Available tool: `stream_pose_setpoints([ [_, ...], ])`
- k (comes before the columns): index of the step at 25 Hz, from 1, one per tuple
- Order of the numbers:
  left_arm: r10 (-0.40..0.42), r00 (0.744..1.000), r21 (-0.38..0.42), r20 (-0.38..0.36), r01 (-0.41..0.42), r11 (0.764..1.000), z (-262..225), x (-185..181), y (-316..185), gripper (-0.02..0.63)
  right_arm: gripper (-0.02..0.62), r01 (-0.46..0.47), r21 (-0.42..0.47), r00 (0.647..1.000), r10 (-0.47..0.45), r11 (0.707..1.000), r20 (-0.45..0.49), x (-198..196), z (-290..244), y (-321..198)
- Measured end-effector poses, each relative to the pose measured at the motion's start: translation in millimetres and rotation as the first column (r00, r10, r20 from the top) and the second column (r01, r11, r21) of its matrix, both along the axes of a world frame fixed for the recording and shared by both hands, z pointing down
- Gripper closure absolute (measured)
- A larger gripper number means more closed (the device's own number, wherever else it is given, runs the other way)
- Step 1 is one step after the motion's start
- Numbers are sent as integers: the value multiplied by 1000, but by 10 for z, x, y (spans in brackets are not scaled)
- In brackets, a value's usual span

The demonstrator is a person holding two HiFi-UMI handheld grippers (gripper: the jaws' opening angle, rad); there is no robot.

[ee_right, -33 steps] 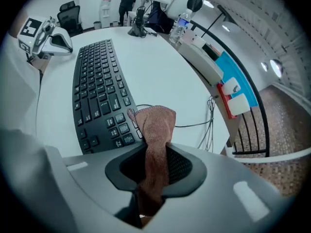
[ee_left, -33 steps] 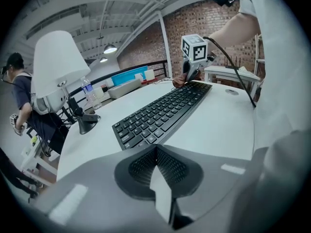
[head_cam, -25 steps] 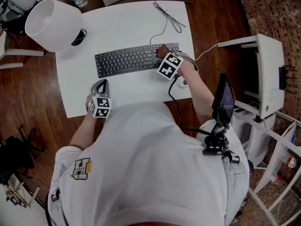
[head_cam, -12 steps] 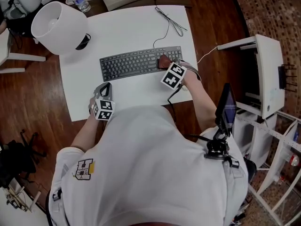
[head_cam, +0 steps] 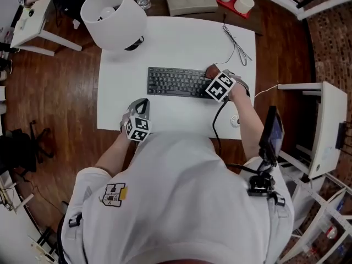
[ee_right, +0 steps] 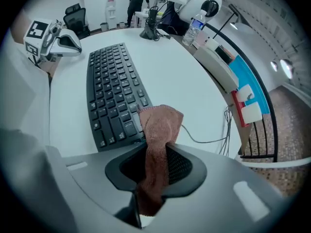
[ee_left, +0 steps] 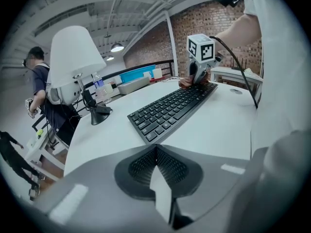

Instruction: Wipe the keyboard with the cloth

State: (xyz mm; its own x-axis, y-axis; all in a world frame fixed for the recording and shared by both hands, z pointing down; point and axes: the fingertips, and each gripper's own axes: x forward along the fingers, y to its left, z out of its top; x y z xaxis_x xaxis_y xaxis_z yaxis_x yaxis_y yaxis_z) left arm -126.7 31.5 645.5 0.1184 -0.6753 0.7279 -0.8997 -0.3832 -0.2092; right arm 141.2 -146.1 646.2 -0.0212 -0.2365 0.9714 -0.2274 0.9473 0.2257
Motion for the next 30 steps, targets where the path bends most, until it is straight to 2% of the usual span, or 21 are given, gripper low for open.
stream_pose_setpoints([
  [7,38,999,6,-11,-38,999,26,-123,-31,607,506,19,-106,999,-22,994,-29,51,65,818],
  [12,63,998,1,-13,-63,998,44,-6,-7,607,506,16,-147,999,-20,989,-25,182,84,1124],
  [15,64,998,-5,-16,-64,998,108,-24,13,607,506,10,-125,1000,-10,992,0,94,58,961],
  [18,37,999,-7,-15,-37,999,101,-89,41,607,506,12,-67,999,-8,998,48,-134,-56,559],
  [22,-6,1000,-4,-11,6,1000,27,-82,51,607,506,44,1,997,-44,999,62,-361,-144,23],
  [25,-31,999,-1,-10,31,1000,-17,-98,87,607,506,60,-10,997,-59,998,49,-468,-89,-94],
  [30,-31,999,-11,-15,31,999,29,-177,160,607,506,57,-73,997,-53,996,48,-509,-17,201],
])
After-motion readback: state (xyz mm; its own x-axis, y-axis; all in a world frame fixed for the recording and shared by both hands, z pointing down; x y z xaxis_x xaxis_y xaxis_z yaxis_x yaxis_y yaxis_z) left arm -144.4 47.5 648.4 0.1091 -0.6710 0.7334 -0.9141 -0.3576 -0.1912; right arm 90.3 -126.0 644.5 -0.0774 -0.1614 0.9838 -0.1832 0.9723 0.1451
